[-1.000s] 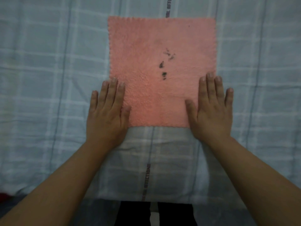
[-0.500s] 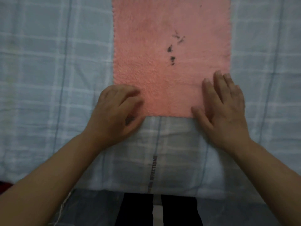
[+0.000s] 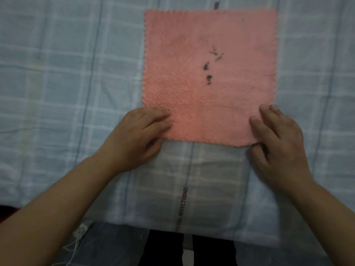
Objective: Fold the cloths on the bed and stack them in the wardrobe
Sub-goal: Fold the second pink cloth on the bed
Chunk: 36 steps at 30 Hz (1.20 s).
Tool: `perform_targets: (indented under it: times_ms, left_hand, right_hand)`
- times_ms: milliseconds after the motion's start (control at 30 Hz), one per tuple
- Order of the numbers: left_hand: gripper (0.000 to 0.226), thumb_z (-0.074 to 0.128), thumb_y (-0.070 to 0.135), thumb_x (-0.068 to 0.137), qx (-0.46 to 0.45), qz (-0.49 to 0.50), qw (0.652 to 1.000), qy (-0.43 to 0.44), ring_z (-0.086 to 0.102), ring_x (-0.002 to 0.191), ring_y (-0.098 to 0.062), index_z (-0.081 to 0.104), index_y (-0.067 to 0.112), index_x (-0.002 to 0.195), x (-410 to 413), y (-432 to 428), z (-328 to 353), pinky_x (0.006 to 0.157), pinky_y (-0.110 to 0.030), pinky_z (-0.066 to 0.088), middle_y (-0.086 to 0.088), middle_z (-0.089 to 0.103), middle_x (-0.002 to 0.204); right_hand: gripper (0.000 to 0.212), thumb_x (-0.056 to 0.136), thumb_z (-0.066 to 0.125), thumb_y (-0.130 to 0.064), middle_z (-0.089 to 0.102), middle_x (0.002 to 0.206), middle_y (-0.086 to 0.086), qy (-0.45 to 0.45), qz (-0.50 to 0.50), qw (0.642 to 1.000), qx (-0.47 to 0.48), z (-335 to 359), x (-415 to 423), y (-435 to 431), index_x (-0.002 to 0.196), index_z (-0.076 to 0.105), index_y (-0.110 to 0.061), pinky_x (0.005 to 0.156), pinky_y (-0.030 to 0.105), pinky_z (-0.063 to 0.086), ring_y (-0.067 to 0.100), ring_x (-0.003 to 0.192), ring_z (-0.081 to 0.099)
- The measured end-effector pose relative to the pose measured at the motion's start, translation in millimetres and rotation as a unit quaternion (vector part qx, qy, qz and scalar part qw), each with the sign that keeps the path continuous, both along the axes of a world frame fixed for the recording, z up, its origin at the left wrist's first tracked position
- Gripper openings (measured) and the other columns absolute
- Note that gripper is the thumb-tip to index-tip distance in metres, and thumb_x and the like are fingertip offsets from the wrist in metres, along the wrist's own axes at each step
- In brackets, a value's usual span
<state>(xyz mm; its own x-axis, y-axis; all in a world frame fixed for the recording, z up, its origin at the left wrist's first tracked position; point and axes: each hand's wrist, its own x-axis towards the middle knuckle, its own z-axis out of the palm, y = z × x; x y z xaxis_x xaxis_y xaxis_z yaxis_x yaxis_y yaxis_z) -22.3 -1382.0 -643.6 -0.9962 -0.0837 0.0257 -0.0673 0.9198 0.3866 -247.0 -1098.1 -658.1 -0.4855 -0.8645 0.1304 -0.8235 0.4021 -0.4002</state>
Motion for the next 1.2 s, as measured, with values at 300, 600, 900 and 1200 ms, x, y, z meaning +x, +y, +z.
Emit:
perform_targets:
  times_ms: [300, 600, 900, 1200]
  left_hand:
    - [0.042, 0.056, 0.013, 0.087, 0.041, 0.107, 0.993, 0.000, 0.065, 0.100, -0.031, 0.064, 0.003, 0.127, -14, -9, 6, 0.091, -0.038, 0.044, -0.017, 0.075, 0.113]
    - [0.029, 0.072, 0.012, 0.087, 0.175, 0.265, 0.947, 0.049, 0.065, 0.087, -0.005, 0.069, 0.015, 0.115, -28, -15, 13, 0.080, -0.010, 0.046, 0.008, 0.071, 0.099]
    - [0.006, 0.069, 0.026, 0.098, 0.223, 0.356, 0.905, 0.067, 0.062, 0.069, 0.006, 0.068, 0.029, 0.102, -41, -26, 10, 0.065, -0.012, 0.046, 0.019, 0.067, 0.082]
    - [0.003, 0.071, 0.023, 0.097, 0.215, 0.393, 0.891, 0.077, 0.058, 0.068, 0.019, 0.068, 0.024, 0.096, -61, -41, 11, 0.066, -0.003, 0.041, 0.021, 0.064, 0.081]
  right_hand:
    - [0.027, 0.089, 0.054, -0.023, 0.072, 0.115, 0.011, -0.070, -0.091, 0.993, 0.004, 19, -24, -18, 0.101, 0.073, -0.009, 0.094, 0.048, 0.045, 0.036, 0.107, 0.063]
    - [0.011, 0.091, 0.062, -0.025, 0.063, 0.071, -0.006, -0.268, -0.295, 0.916, -0.035, 30, -40, -45, 0.087, 0.068, -0.016, 0.068, 0.032, 0.043, 0.016, 0.070, 0.056]
    - [0.018, 0.091, 0.066, -0.031, 0.064, 0.072, -0.002, -0.312, -0.337, 0.885, -0.070, 27, -45, -52, 0.091, 0.070, -0.013, 0.068, 0.031, 0.044, 0.012, 0.069, 0.055]
    - [0.014, 0.095, 0.065, -0.028, 0.065, 0.070, -0.006, -0.298, -0.340, 0.888, -0.082, 32, -59, -63, 0.089, 0.071, -0.017, 0.066, 0.029, 0.043, 0.007, 0.064, 0.053]
